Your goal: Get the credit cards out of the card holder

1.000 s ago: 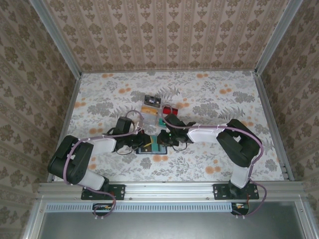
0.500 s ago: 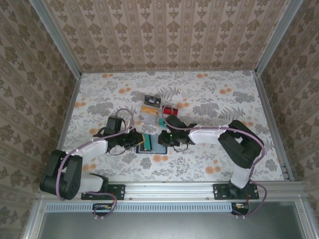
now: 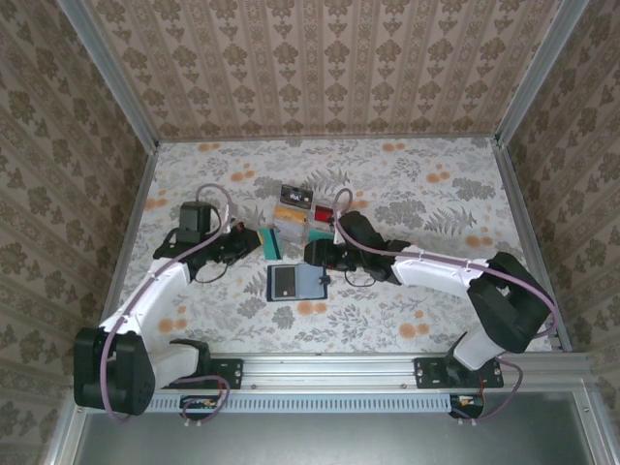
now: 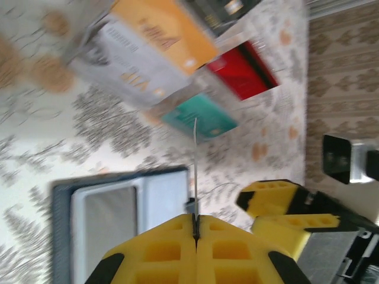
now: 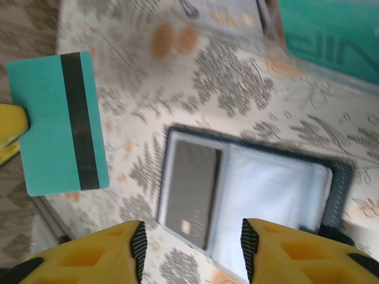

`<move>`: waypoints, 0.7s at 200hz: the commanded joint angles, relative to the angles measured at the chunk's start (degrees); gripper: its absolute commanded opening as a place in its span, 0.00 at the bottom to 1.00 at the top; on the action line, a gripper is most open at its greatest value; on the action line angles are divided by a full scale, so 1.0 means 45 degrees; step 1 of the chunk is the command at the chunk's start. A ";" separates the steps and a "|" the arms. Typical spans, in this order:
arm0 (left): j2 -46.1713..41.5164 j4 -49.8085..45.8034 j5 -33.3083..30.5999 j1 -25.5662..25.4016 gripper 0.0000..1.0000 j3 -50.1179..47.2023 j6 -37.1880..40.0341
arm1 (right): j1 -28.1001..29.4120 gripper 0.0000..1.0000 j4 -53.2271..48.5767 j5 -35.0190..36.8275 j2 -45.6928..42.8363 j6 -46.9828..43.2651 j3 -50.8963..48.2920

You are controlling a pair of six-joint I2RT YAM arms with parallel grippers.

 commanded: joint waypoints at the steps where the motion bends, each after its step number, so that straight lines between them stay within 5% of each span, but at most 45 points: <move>1: -0.0194 0.1811 0.0533 -0.0300 0.00 0.0273 -0.1559 | -0.0457 0.64 0.1940 -0.1273 -0.0203 0.0826 -0.0009; 64: 0.0640 0.5182 0.0642 -0.1050 0.00 0.0461 -0.4238 | -0.0895 0.69 0.4132 -0.2853 0.0279 0.3213 0.0745; 140: 0.0803 0.6296 0.0983 -0.1179 0.00 0.0415 -0.5008 | -0.1292 0.40 0.7970 -0.3509 0.1274 0.5872 0.0896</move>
